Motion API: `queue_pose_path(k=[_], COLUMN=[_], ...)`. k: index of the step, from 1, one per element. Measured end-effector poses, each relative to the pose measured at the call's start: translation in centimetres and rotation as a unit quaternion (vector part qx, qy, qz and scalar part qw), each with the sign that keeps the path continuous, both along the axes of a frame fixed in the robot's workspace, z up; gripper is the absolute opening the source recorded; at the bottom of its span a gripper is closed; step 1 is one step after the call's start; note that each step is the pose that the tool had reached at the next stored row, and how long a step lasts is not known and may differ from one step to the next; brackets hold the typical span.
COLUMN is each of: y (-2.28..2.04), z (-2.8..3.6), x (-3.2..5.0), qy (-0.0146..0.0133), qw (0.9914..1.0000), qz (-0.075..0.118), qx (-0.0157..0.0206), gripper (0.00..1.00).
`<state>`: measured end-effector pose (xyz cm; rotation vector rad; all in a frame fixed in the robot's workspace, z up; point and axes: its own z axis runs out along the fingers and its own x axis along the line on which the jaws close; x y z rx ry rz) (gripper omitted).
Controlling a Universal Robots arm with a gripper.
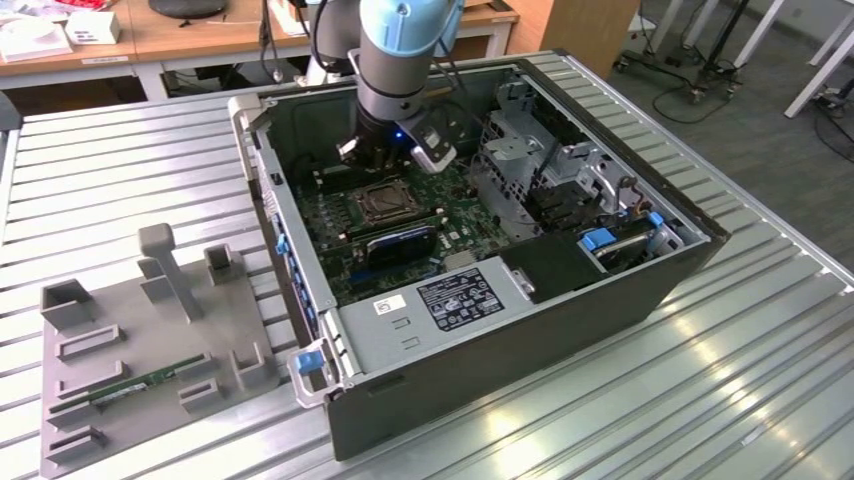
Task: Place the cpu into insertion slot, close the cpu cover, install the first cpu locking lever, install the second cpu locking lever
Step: 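Install the first cpu locking lever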
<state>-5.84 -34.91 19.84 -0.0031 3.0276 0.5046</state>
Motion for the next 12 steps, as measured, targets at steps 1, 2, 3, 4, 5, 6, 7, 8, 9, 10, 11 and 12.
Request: queue_pose_path(k=[1, 2, 3, 4, 5, 6, 7, 8, 9, 10, 11, 12], y=[0.00, 0.00, 0.00, 0.00, 0.00, 0.00, -0.01, -0.01, 0.00, 0.00, 0.00, 0.00], z=[0.01, 0.05, 0.09, 0.16, 0.26, 0.36, 0.48, 0.61, 0.74, 0.84, 0.89, 0.90], x=[0.02, 0.05, 0.08, 0.11, 0.14, 0.16, 0.17, 0.18, 0.18, 0.19, 0.20, 0.20], qy=[0.0000, 0.0001, 0.0001, 0.0002, 0.0002, 0.0002, 0.0001, 0.0002, 0.0002, 0.0002, 0.0002, 0.0001], qw=[1.00000, 1.00000, 1.00000, 1.00000, 1.00000, 1.00000, 1.00000, 1.00000, 1.00000, 1.00000, 1.00000, 1.00000], qz=[0.000, 0.000, 0.000, 0.000, 0.000, 0.000, 0.000, 0.000, 0.000, 0.000, 0.000, 0.000], qx=[0.0000, 0.0000, 0.0000, 0.0000, 0.0000, 0.0001, -0.0002, -0.0001, 0.0001, 0.0001, 0.0001, 0.0002], gripper=[0.11, 0.11, 0.11, 0.11, 0.11, 0.11, 0.11, 0.11, 0.11, 0.11, 0.11, 0.11])
